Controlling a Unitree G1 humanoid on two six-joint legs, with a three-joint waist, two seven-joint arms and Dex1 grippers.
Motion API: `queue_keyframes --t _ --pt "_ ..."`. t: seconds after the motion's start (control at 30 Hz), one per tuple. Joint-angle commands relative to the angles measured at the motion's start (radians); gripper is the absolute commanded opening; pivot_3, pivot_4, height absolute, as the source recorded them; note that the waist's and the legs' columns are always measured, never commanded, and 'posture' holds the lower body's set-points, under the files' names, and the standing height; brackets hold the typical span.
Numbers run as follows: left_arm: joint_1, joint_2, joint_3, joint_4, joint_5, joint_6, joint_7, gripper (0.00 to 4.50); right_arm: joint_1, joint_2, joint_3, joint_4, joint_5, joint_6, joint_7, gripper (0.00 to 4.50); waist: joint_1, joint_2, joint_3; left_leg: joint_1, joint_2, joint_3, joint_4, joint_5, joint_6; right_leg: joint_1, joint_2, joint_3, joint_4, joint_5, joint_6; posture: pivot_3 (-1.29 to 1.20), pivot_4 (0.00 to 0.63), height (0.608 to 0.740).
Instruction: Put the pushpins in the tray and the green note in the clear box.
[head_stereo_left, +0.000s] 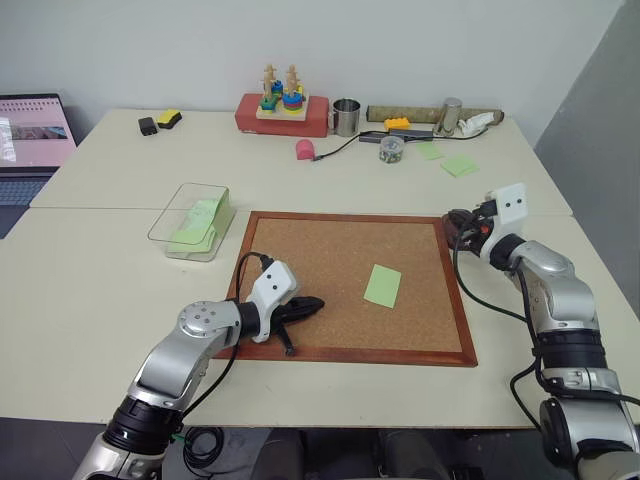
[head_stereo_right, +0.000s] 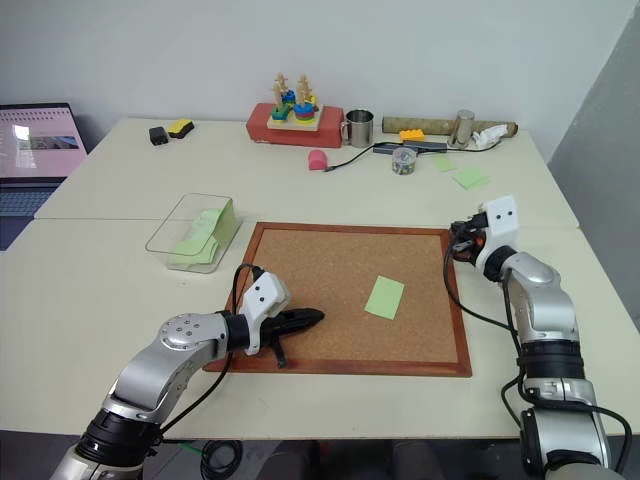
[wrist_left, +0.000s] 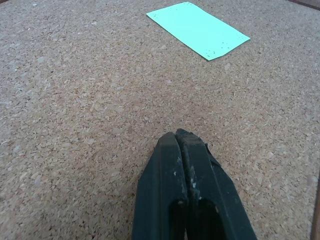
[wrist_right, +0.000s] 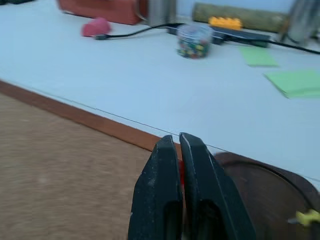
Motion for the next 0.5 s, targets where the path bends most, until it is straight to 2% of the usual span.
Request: queue_keyframes --t 0.03,0.13,0.17,0.3,0.33,0.5 --pt "0.001 -0.01 -0.022 0.013 0.008 0.018 -0.003 0.0 -0.077 -0.008 -0.041 0.128 -0.005 -0.052 -0.028 0.03 0.0 0.0 0.0 0.0 0.0 0.0 0.0 0.0 0.0 0.0 0.0 0.0 0.0 0.0 0.0 0.0 0.15 0.74" --pt "0.002 -0.008 -0.018 0.009 0.008 0.02 -0.002 0.0 -0.123 -0.001 -0.055 0.238 -0.005 -0.079 -0.041 0.03 0.0 0.0 0.0 0.0 0.0 0.0 0.0 0.0 0.0 0.0 0.0 0.0 0.0 0.0 0.0 0.0 0.15 0.74" --pt "0.003 -0.008 -0.016 0.007 0.007 0.021 -0.002 0.0 -0.134 -0.001 -0.057 0.267 -0.007 -0.089 -0.043 0.49 0.0 0.0 0.0 0.0 0.0 0.0 0.0 0.0 0.0 0.0 0.0 0.0 0.0 0.0 0.0 0.0 0.15 0.74" --pt "0.016 -0.003 -0.008 -0.003 0.005 0.026 0.002 0.0 -0.167 -0.01 -0.062 0.354 -0.008 -0.128 -0.042 1.17 -0.001 0.0 0.0 0.0 0.0 0.0 0.0 0.0 0.0 0.0 0.0 0.0 0.0 0.0 0.0 0.0 0.15 0.74" --pt "0.02 -0.002 -0.006 -0.007 0.005 0.028 0.004 0.0 -0.173 -0.012 -0.064 0.371 -0.008 -0.136 -0.04 1.5 -0.001 0.0 0.0 0.0 0.0 0.0 0.0 0.0 0.0 0.0 0.0 0.0 0.0 0.0 0.0 0.0 0.15 0.74" --pt "0.026 -0.002 -0.003 -0.015 0.005 0.033 0.008 0.0 -0.186 -0.021 -0.07 0.401 -0.006 -0.157 -0.027 2.58 -0.003 0.0 0.0 0.0 0.0 0.0 0.0 0.0 0.0 0.0 0.0 0.0 0.0 0.0 0.0 0.0 0.15 0.74"
